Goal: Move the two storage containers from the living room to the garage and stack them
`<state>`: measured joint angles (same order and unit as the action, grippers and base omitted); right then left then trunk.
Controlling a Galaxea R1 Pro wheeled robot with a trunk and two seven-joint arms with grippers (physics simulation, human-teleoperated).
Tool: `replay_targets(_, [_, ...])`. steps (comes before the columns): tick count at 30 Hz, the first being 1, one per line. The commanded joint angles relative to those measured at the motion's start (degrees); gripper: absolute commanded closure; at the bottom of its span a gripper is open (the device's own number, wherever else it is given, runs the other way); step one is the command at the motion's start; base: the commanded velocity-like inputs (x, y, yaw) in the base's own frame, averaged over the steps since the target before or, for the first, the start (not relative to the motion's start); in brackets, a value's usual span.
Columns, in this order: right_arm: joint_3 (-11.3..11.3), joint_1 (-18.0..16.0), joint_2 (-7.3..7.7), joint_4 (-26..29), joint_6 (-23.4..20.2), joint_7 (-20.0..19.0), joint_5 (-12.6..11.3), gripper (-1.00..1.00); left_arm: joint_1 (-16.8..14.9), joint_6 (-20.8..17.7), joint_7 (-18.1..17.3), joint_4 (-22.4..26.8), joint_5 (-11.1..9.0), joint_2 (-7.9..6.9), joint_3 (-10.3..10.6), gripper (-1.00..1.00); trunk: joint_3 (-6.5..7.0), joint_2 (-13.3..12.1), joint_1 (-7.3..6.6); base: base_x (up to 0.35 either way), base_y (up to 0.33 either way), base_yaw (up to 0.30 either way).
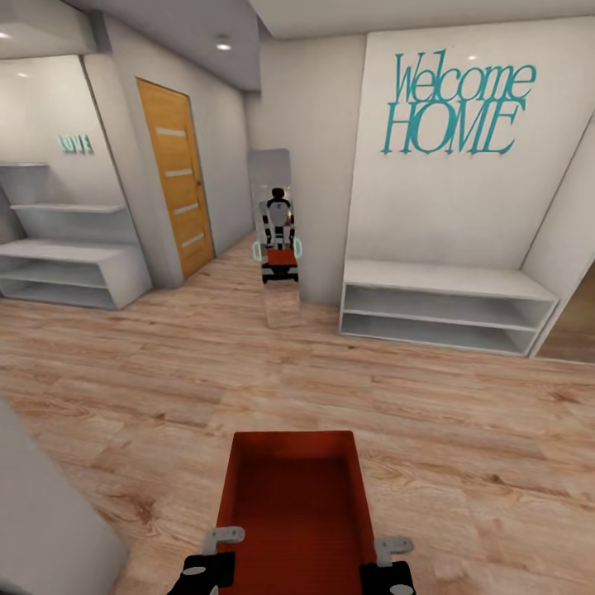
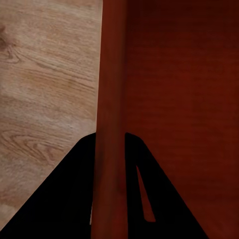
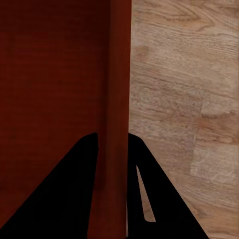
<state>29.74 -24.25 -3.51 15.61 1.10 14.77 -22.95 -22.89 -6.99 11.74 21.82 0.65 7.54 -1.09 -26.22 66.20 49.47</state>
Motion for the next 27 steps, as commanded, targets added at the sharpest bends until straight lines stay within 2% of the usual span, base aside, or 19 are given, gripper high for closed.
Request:
replay_targets(1, [0.32,-0.09,-0.01,-0.06,0.22,0.26,-0.34,1.0,0.04,-0.31,0.22,-0.02,-0.57,0.1,3.64,1.0,-0.06,0.03,0.03,0.322,0.0,0.0])
replay_targets(11, [0.32,-0.09,-0.01,-0.06,0.17,0.35,-0.34,1.0,0.04,-0.31,0.22,-0.01,-0.57,0.11,3.64,1.0,-0.06,0.03,0.03,0.322,0.0,0.01])
replay_targets(27, [0.34,-0.09,-0.01,-0.05,0.22,0.32,-0.34,1.0,0.04,-0.31,0.22,0.02,-0.57,0.11,3.64,1.0,-0.06,0.03,0.03,0.322,0.0,0.223])
